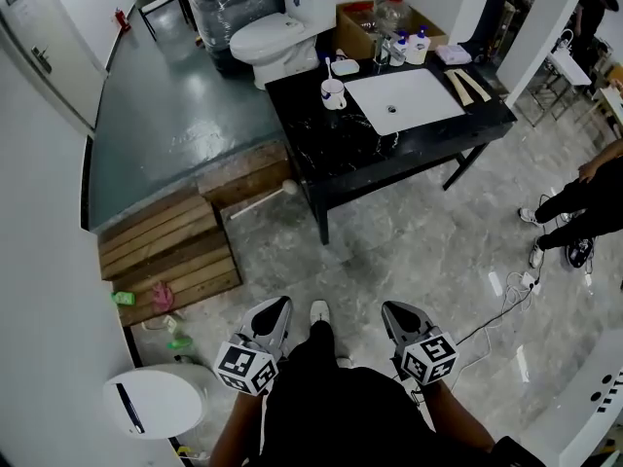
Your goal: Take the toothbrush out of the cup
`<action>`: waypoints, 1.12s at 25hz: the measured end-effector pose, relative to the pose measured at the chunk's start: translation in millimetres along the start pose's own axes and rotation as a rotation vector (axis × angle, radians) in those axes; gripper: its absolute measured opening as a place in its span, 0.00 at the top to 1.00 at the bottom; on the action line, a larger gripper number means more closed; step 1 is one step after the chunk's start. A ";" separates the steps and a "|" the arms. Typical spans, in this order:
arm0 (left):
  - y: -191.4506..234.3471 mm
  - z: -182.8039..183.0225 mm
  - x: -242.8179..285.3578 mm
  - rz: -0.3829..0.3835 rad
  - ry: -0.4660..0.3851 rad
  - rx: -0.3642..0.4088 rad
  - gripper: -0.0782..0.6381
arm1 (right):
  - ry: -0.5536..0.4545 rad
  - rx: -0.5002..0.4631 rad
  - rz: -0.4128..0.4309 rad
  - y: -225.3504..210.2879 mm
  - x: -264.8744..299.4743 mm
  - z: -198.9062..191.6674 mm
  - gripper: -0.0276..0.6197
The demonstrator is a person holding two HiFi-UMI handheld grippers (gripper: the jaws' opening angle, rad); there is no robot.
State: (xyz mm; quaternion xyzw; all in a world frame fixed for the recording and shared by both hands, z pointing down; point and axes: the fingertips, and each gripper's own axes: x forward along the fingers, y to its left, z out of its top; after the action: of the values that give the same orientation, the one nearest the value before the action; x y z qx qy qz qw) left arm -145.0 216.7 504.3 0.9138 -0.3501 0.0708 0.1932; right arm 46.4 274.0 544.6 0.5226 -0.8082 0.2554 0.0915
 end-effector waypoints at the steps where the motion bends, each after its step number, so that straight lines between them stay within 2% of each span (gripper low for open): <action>1: 7.4 4.1 5.7 -0.002 0.000 -0.006 0.88 | 0.003 -0.002 -0.004 -2.0 7.6 6.1 0.94; 9: 64.0 30.7 49.0 -0.028 -0.006 -0.036 0.88 | 0.010 -0.008 -0.021 -15.3 72.4 49.8 0.94; 13: 91.4 38.4 65.9 -0.034 -0.001 -0.048 0.88 | 0.002 0.078 -0.022 -23.0 99.2 64.1 0.94; 15: 100.8 45.4 72.5 -0.042 -0.012 -0.058 0.88 | -0.008 0.076 -0.034 -26.7 108.0 74.5 0.94; 17: 108.1 53.1 78.9 -0.051 -0.022 -0.059 0.88 | -0.013 0.054 -0.045 -30.7 116.5 84.5 0.94; 28: 120.4 64.3 99.4 -0.069 -0.011 -0.050 0.88 | -0.009 0.075 -0.069 -46.6 134.0 97.4 0.94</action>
State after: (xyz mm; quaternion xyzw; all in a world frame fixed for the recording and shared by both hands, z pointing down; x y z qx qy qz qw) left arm -151.8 48.0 508.2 0.9206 -0.3213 0.0504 0.2162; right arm 41.0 102.4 532.0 0.5542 -0.7801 0.2799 0.0769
